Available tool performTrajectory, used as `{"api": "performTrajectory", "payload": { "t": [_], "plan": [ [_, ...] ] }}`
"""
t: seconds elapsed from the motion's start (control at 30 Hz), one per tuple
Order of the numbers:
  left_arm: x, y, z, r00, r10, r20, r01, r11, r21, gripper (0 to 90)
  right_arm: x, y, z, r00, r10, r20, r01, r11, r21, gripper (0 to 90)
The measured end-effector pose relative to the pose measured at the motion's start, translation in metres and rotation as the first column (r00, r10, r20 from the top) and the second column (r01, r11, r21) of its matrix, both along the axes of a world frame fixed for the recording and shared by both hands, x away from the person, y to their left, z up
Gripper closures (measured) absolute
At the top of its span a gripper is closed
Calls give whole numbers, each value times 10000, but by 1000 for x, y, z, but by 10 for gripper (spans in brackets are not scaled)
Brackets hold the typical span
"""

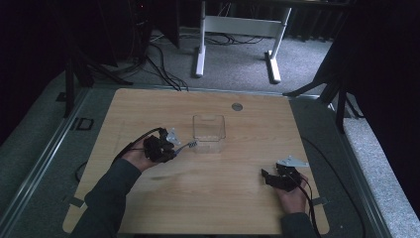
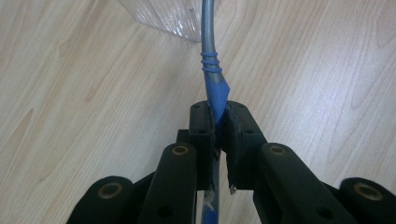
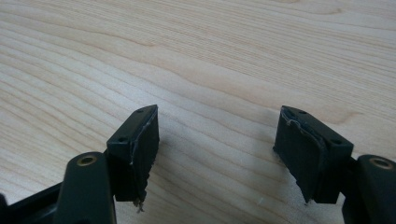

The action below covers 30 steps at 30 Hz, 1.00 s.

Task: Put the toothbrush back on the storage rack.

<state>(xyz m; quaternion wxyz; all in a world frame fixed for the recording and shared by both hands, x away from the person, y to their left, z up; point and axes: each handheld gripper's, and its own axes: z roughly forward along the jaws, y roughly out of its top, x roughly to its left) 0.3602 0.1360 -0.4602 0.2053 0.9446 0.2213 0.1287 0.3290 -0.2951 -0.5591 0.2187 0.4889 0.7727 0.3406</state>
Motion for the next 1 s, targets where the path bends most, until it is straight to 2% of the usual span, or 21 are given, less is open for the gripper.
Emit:
{"api": "performTrajectory", "payload": {
  "t": [0.33, 1.0],
  "plan": [
    [1, 1, 3, 9995, 273, 188, -268, 9992, -288, 820, 0, 0, 0, 10000, 2, 1, -2, 10000, -2, 302],
    [4, 5, 9, 9951, 848, 503, -825, 9955, -462, 820, 0, 0, 0, 10000, 2, 2, -2, 10000, -4, 302]
  ]
}}
